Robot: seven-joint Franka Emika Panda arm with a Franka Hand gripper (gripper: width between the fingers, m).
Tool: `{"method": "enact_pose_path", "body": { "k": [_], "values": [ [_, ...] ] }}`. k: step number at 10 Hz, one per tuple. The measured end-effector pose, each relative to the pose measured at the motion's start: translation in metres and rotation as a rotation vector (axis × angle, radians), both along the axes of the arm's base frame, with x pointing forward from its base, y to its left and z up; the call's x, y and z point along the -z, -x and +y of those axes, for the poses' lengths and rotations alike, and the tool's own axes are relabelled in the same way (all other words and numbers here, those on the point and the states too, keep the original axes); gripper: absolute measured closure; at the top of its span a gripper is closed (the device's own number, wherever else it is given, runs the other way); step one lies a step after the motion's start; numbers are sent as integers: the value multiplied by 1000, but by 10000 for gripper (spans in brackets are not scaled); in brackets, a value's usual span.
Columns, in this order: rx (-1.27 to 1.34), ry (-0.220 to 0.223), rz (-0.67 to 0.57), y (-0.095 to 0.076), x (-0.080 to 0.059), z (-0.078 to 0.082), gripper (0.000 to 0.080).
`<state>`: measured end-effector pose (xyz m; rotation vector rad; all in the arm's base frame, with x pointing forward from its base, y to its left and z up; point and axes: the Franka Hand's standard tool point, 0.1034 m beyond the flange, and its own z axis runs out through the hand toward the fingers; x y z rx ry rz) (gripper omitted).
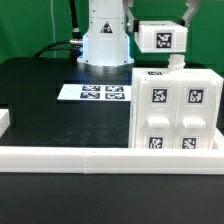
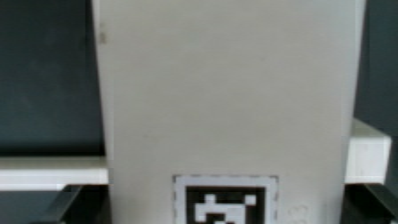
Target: Assemble cabinet
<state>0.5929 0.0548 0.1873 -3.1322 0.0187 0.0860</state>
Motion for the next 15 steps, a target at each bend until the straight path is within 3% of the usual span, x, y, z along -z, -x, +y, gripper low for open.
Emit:
{"method": "enact_pose_path", "body": {
  "k": [2, 4, 7, 12, 15],
  "values": [
    [3, 1, 0, -4, 3, 4, 245],
    [19, 6, -9, -12, 10, 19, 245],
    [27, 7, -23, -18, 10, 30, 245],
    [-4, 2, -26, -20, 11, 23, 245],
    [-38, 5, -29, -20, 22, 22, 245]
  ]
}}
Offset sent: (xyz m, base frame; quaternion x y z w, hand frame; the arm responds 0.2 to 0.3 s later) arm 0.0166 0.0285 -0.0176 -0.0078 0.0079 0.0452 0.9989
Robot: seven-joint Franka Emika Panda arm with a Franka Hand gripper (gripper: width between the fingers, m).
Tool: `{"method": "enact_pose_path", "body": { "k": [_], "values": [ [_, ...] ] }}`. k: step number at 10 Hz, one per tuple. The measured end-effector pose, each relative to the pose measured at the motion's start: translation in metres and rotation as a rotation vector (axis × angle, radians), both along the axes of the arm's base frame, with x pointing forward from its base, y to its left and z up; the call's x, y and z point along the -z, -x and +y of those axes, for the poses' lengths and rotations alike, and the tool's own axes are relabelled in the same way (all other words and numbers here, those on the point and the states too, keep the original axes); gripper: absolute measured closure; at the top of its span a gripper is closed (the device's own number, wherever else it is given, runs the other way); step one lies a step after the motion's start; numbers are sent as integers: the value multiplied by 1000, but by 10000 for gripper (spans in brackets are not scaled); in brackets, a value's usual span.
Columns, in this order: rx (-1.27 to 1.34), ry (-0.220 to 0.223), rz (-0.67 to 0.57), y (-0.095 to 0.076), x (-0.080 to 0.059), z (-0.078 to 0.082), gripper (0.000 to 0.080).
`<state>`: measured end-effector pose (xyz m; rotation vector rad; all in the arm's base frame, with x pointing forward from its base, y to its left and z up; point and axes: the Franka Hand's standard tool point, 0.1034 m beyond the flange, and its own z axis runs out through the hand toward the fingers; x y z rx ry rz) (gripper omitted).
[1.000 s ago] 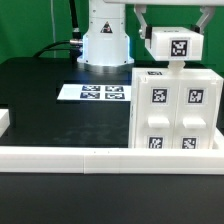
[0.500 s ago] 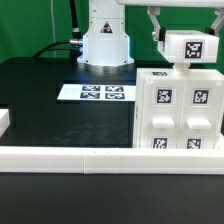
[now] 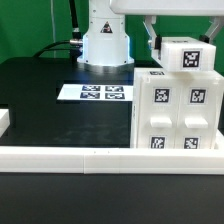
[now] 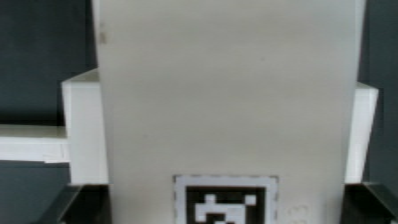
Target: Assemble cabinet
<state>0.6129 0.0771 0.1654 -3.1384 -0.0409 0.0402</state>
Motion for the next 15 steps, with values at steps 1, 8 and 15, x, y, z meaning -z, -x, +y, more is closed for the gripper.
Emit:
{"method": "enact_pose_path", "body": {
  "k": [1, 8, 15],
  "values": [
    [-1, -3, -39, -3, 0, 0, 245],
    [10, -4, -54, -3, 0, 0, 245],
    [564, -17, -50, -3, 0, 3, 245]
  ]
}}
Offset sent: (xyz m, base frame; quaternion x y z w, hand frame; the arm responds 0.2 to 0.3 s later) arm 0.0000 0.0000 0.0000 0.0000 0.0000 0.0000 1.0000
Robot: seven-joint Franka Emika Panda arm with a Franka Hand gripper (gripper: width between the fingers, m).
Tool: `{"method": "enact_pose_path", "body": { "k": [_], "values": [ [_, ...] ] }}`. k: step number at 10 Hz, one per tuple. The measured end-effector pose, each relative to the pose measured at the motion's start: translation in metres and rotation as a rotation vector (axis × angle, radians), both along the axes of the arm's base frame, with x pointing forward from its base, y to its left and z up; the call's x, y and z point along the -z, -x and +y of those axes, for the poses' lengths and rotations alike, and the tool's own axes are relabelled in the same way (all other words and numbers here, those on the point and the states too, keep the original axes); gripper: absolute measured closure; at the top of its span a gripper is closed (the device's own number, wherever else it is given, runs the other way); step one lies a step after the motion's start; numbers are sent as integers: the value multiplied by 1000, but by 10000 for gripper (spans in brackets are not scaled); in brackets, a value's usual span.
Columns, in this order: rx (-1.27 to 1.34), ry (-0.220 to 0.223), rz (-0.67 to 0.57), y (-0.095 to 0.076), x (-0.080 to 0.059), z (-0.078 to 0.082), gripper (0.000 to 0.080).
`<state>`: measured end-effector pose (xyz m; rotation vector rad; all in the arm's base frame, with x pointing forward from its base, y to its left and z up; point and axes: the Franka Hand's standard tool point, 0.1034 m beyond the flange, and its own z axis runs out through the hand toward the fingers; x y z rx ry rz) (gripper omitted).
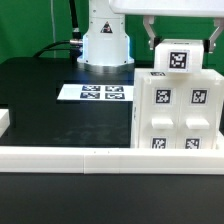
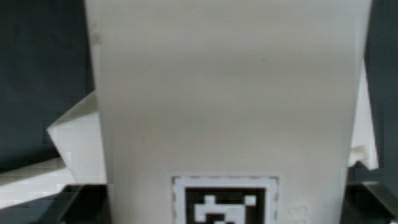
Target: Assemble cabinet
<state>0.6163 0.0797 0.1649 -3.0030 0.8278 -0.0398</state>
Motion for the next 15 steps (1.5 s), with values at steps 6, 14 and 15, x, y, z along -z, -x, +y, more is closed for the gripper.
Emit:
{"method": "enact_pose_path", "body": {
  "k": [6, 14, 15],
  "values": [
    [677, -38, 6, -2, 1, 2, 245],
    [1112, -100, 49, -1, 0, 8, 39],
    [1104, -112, 50, -1, -3, 9, 8]
  ]
}}
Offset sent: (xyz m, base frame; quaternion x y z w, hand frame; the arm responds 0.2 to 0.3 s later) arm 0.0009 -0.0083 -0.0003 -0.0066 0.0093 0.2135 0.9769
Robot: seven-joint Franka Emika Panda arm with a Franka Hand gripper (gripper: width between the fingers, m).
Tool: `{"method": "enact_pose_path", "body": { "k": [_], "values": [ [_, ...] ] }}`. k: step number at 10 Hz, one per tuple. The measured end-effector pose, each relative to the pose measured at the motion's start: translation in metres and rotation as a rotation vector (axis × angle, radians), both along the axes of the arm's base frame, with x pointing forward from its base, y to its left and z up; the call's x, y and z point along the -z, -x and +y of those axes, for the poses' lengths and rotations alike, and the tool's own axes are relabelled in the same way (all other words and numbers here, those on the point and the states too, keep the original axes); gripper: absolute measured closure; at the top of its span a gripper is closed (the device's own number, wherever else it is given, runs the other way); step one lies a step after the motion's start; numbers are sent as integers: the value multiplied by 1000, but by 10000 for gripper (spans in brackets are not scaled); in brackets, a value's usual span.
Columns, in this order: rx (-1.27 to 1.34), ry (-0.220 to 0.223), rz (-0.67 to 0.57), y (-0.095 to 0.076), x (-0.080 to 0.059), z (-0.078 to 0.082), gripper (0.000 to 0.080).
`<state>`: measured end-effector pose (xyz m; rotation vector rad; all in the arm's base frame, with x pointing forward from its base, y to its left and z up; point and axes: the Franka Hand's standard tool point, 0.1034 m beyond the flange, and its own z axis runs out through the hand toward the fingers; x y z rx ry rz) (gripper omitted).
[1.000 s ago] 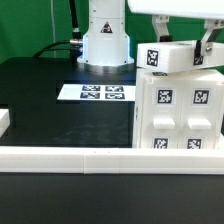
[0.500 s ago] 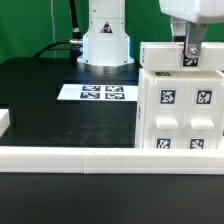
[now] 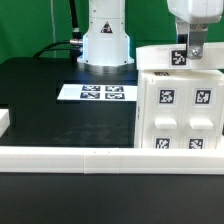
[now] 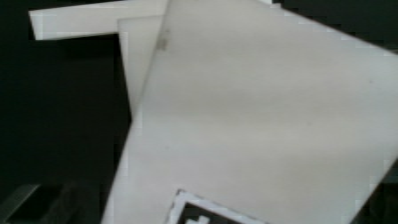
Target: Assemble cabinet
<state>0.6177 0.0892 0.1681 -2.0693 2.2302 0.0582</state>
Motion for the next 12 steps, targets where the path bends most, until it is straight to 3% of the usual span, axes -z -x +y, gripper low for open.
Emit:
{"method": "enact_pose_path", "body": {
  "k": [3, 6, 9, 12],
  "values": [
    [11, -51, -31, -4, -18, 5, 2],
    [-69, -44, 4, 0, -10, 13, 2],
    [-617, 5, -38, -5, -11, 18, 2],
    [-1008, 18, -80, -5, -10, 17, 2]
  ]
}}
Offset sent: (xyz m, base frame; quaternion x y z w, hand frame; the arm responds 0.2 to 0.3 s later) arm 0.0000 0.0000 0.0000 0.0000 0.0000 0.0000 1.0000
